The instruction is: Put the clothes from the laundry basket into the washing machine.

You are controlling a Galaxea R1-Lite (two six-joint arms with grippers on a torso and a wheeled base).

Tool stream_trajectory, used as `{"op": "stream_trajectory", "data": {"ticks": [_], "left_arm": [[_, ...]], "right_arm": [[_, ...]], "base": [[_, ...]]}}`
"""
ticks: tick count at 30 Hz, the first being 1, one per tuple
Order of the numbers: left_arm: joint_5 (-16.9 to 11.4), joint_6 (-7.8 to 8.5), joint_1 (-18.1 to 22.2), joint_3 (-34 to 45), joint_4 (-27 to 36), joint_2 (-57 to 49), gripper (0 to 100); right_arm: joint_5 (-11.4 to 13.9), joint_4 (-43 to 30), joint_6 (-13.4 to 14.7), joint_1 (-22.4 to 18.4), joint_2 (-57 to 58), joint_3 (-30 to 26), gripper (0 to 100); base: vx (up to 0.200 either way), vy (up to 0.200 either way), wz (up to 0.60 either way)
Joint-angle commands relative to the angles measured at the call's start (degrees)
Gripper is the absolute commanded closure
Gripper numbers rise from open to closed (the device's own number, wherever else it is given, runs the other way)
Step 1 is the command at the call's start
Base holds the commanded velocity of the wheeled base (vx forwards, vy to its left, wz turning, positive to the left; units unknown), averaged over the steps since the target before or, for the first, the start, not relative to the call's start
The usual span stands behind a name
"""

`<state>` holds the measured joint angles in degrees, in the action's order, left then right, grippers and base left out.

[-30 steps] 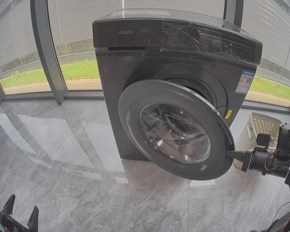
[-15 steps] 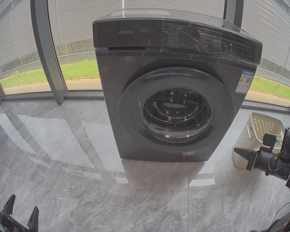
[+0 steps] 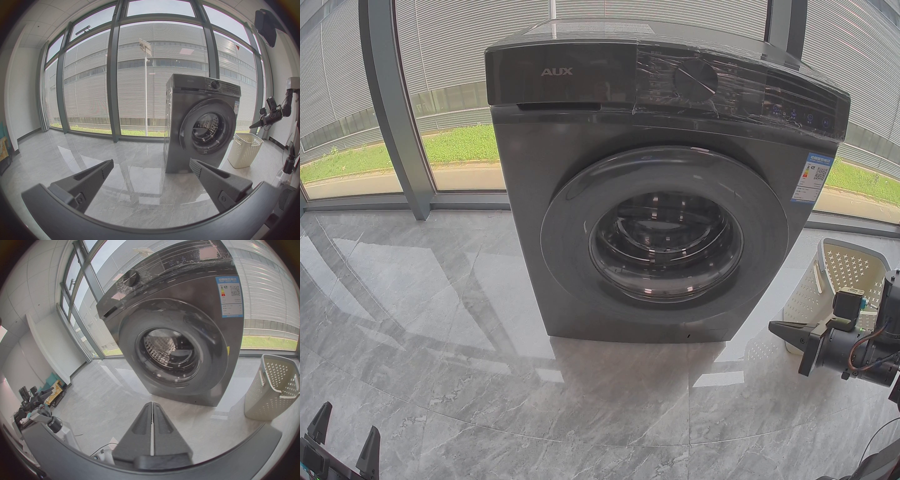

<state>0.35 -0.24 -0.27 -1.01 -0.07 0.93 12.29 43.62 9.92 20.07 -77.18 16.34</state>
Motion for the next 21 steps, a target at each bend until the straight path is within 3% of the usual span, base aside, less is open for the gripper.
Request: {"op": "stream_trajectory", "data": {"ticks": [1, 5, 9, 15, 21], "left_arm": [[0.09, -0.02, 0.00, 1.01, -0.01, -0.93, 0], [0.00, -0.11, 0.00, 1.01, -0.01, -0.93, 0], [0.09, -0.11, 0.00, 1.01, -0.01, -0.93, 0], [0.09, -0.11, 0.00, 1.01, -0.01, -0.93, 0], [0.09, -0.11, 0.00, 1.01, -0.01, -0.93, 0]], "right_arm": [[-2.53, -0.46, -0.08, 0.76, -0.17, -0.43, 100], [-1.57, -0.46, -0.61, 4.46, -0.34, -3.24, 100], [-1.04, 1.56, -5.18, 6.39, -0.69, -6.05, 100], [-0.60, 3.93, -4.91, 5.69, -1.13, -7.11, 100], [-0.69, 7.01, -5.09, 5.25, -3.24, -7.90, 100]], "base": [[0.200, 0.000, 0.00], [0.100, 0.000, 0.00], [0.000, 0.000, 0.00], [0.000, 0.000, -0.60], [0.000, 0.000, 0.00]]}}
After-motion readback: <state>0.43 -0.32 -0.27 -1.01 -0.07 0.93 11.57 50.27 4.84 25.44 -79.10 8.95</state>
